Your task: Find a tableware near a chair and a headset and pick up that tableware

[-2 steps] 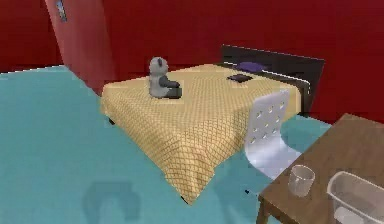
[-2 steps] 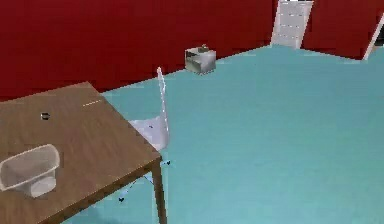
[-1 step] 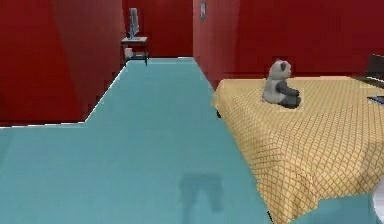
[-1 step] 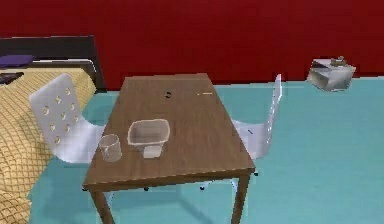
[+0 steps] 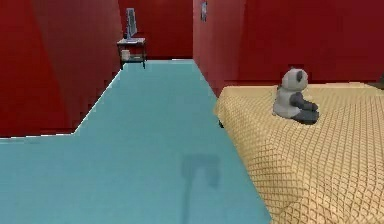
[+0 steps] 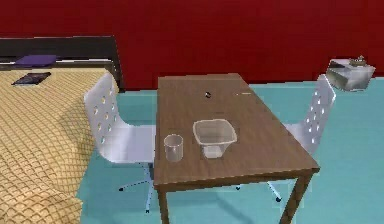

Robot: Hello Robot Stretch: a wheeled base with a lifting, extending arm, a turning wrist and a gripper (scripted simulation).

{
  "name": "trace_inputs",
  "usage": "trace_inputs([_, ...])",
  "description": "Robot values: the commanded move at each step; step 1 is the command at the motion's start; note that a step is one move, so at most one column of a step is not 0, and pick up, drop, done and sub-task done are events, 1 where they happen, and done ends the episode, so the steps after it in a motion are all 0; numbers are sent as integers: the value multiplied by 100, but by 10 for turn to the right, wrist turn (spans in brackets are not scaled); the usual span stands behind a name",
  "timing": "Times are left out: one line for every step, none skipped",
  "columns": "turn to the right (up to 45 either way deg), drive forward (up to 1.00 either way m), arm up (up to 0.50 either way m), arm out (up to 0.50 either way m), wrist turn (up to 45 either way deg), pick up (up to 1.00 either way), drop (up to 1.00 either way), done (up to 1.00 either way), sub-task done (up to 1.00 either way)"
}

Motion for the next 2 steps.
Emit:
trace_inputs([450, 0, 0, 0, 0, 0, 0, 0, 0])
trace_inputs([-300, 0, 0, 0, 0, 0, 0, 0, 0])
